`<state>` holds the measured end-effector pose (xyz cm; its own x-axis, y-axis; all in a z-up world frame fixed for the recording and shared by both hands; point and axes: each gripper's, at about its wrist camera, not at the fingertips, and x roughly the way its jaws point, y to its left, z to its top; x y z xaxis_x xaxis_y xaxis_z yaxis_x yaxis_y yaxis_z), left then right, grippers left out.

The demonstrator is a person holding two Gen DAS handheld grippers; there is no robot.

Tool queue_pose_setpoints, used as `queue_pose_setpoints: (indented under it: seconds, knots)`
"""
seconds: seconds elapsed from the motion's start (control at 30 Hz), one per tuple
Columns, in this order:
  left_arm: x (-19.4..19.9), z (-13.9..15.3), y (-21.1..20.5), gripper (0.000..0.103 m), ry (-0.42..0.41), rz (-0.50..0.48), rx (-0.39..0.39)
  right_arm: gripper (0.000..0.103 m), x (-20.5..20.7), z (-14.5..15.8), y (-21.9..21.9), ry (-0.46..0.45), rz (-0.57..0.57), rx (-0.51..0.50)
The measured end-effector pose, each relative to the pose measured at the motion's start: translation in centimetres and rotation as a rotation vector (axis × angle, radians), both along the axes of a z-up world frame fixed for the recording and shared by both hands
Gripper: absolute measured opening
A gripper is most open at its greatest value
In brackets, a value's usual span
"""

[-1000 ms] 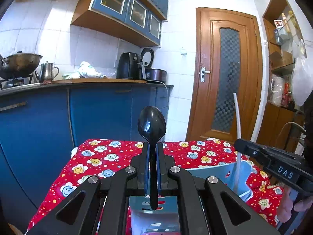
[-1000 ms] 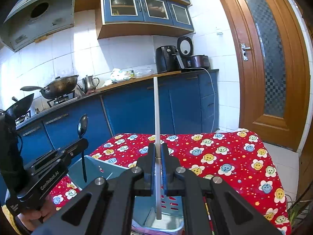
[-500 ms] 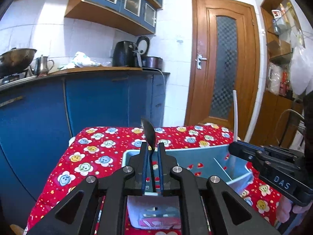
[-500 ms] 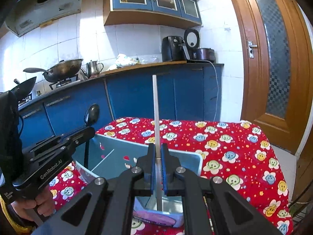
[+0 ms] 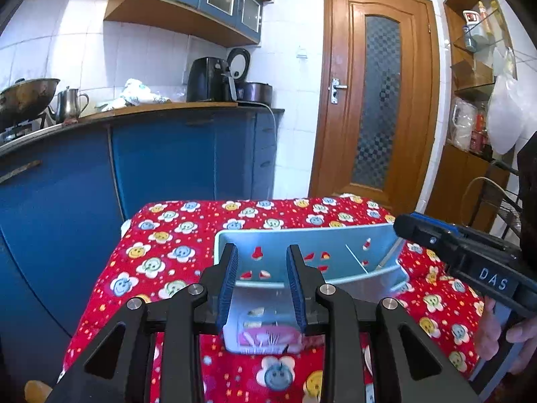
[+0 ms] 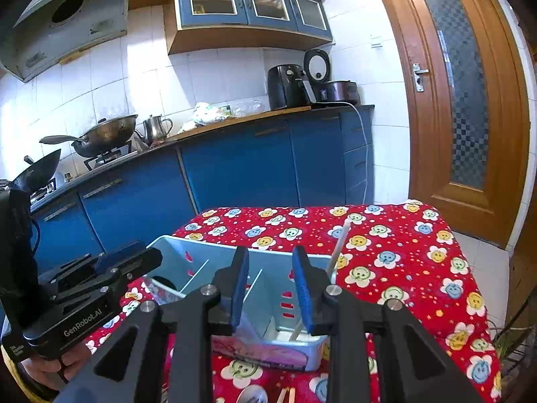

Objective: Organize utensils
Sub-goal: 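Open both tools to drop the spoon and chopstick into the holder, then move both tools back down toward the remaining utensils on the table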

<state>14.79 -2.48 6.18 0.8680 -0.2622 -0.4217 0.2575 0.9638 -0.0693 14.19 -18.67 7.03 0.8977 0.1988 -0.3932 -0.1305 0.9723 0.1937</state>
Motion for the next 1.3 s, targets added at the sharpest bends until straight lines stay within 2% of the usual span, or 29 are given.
queue_pose_setpoints:
  seconds: [0.53, 0.97, 1.3]
  knots:
    - [-5.1, 0.7, 1.1, 0.031, 0.129, -0.044, 0.039, 0.03, -6.1, 0.8, 1.2, 0.087, -0.028, -0.025]
    - [-8.3, -0.1, 0.9, 0.031, 0.234, -0.086, 0.091, 0.03, -10.2, -1.0, 1.8, 0.197, -0.031, -0.025]
    - [-9.9, -1.8, 1.2, 0.031, 0.343, -0.102, 0.12, 0.03, -12.7, -2.5, 1.2, 0.265, -0.055, 0.005]
